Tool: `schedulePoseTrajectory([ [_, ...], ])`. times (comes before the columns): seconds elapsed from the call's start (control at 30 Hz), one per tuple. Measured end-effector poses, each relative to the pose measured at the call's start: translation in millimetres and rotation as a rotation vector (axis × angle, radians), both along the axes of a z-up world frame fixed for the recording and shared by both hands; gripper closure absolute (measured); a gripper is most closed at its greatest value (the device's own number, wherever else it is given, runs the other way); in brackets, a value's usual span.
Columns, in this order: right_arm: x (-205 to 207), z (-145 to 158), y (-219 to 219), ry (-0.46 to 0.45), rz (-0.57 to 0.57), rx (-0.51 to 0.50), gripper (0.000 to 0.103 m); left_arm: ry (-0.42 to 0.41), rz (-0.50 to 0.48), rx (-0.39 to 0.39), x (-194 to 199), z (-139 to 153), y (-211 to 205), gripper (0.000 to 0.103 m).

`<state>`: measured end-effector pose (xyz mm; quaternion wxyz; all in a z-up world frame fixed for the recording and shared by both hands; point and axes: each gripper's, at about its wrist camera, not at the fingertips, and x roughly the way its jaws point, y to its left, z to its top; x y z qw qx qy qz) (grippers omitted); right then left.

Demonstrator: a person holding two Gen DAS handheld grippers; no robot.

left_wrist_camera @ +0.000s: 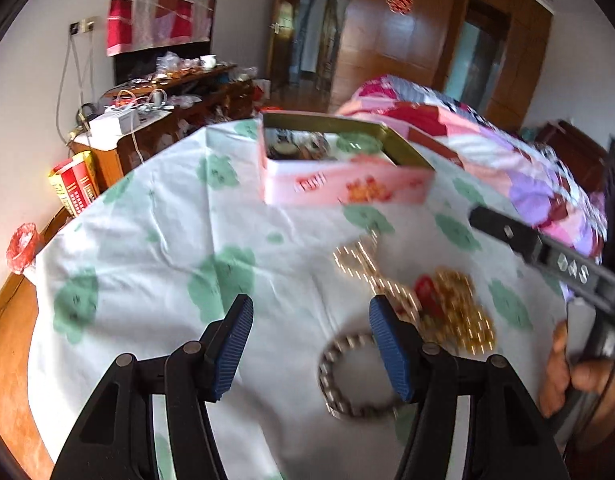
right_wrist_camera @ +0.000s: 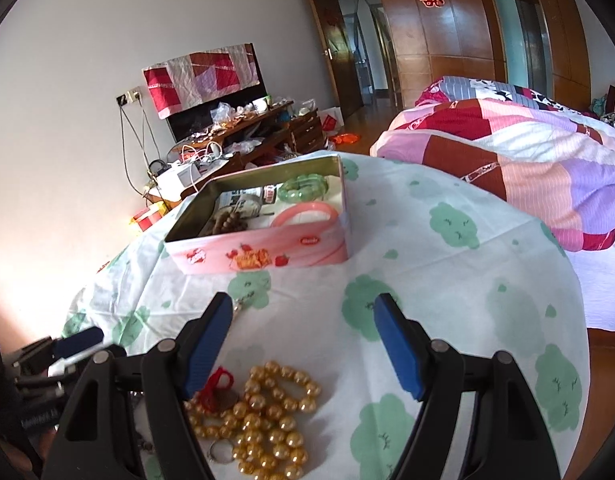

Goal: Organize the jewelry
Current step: 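Move both open tools back over the remaining jewelry, then grasp the dark bead bracelet with the left tool and lift it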

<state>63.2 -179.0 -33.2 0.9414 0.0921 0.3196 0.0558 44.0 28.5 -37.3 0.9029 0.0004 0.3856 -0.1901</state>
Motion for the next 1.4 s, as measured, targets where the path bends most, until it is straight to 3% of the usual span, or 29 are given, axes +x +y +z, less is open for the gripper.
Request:
schedulePoseTrajectory([
  [0.17, -11.0, 1.1, 3.3, -0.005, 0.009, -0.011, 0.027, 0.051, -0.092, -0.041, -19.2, -6.2, -11.6, 0.042],
  [0.37, -19.7, 1.8, 2.1, -0.004, 0.016, -0.004, 0.027, 0.091, -0.16, -0.009, -26.6, -16.7, -32.7, 0.042],
  [0.6, -24.1, 1.5, -3.4, -0.005, -0.001, 0.009, 0.027, 0.104, -0.081, 0.039, -21.3, -19.0, -29.6, 0.042],
  [0.77, -25.6, 1.5, -8.1, -0.006, -0.01, 0.021, 0.027, 0.057, -0.041, 0.052, -23.6, -9.2, -13.3, 0.042],
  [0.9, -25.3, 1.1, -8.7, -0.004, -0.01, 0.029, 0.027, 0.102, -0.025, 0.013, -18.7, -17.0, -4.4, 0.042],
  [1.4, -24.8, 0.5, -4.0, 0.004, 0.002, 0.039, 0.027, 0.106, -0.075, 0.024, -18.6, -14.9, -7.0, 0.04],
])
